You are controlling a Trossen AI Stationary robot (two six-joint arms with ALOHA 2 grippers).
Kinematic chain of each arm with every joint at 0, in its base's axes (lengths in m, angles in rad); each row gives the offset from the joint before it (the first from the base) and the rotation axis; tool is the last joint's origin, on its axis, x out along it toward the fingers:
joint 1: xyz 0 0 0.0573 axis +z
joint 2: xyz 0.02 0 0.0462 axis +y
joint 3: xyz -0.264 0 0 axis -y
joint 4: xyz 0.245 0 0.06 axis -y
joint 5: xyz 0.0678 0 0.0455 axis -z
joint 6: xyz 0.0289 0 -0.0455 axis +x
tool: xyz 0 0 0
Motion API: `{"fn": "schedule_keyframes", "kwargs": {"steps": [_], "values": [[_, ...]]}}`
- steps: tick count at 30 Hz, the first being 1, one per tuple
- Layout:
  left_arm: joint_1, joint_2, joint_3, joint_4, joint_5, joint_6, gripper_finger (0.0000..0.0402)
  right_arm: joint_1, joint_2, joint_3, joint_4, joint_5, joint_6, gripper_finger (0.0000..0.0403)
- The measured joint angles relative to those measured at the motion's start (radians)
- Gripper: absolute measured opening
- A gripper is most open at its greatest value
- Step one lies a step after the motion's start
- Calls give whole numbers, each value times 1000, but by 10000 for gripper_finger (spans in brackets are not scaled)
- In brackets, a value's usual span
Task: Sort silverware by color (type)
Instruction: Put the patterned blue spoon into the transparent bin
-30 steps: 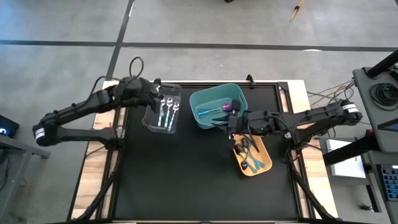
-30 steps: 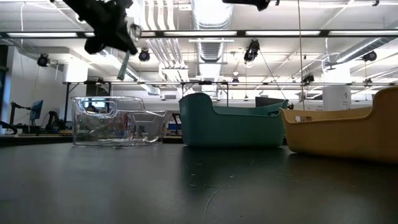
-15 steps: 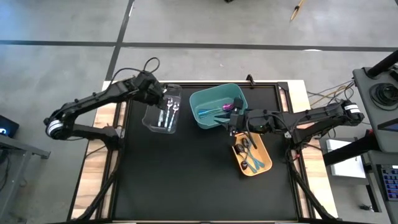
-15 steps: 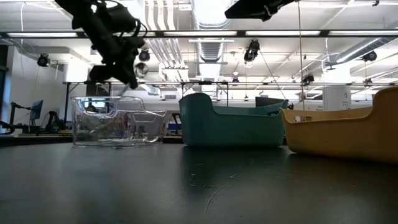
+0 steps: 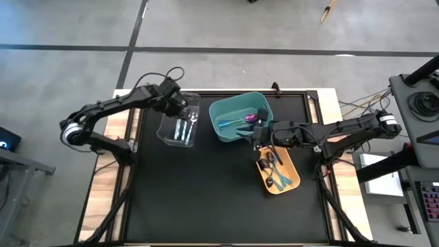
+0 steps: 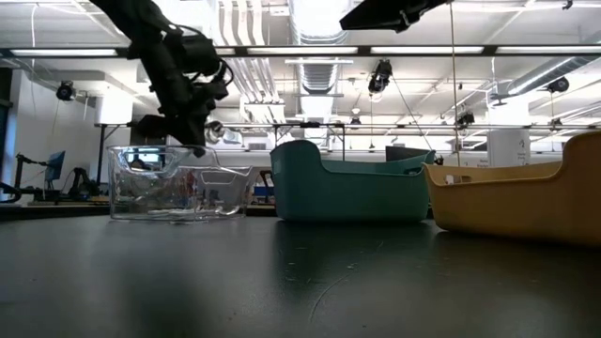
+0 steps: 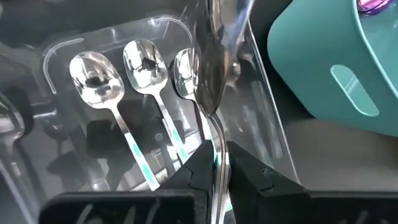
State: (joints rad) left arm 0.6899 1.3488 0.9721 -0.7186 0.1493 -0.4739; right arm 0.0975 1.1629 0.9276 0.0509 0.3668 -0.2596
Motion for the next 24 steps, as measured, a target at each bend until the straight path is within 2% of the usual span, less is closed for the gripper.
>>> {"fn": "schedule_keyframes", "kwargs": {"steps": [15,24], "values": [[0,135,29,0,0,-15,14,0,-3,0,-39,2,-2,52],[1,142,29,0,-6,-15,16,0,-3,0,-39,2,-6,52]]}}
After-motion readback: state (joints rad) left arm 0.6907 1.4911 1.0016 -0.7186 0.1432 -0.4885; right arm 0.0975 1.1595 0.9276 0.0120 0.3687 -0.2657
